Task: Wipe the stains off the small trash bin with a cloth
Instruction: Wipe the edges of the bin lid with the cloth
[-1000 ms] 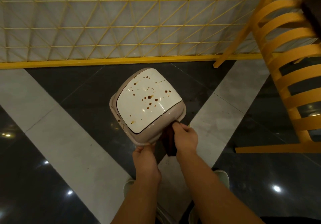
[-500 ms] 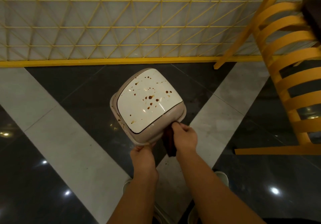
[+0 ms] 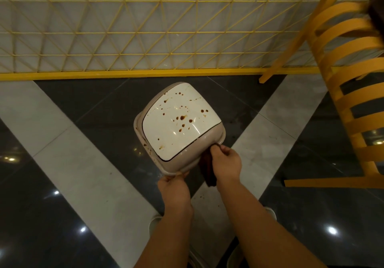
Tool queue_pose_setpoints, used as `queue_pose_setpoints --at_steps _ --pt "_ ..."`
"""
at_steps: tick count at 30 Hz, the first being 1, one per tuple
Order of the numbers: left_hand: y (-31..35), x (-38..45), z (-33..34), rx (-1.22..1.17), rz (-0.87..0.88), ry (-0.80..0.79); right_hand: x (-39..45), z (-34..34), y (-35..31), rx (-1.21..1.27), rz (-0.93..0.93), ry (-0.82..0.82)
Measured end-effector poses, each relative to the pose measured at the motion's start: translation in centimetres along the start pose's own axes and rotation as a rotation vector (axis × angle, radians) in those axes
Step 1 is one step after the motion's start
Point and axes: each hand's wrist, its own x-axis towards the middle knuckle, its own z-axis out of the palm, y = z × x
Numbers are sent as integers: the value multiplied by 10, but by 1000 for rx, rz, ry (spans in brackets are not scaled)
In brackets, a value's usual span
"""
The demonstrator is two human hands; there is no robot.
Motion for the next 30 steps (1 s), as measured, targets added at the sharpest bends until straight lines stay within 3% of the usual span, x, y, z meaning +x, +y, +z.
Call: queue_pose_setpoints --at_steps 6,12,17,24,30 --pt "2 -8 0 -45 -35 -15 13 -10 -22 -62 36 -43" --pt "4 -8 -3 -213 19 23 -10 -1 6 -7 88 -22" --pt "8 -3 -2 -177 31 -29 -27 6 25 65 127 -66" --pt "12 -5 4 -169 66 -10 -2 -7 9 197 41 118" --pt "3 -1 1 -110 6 5 -37 20 40 188 53 8"
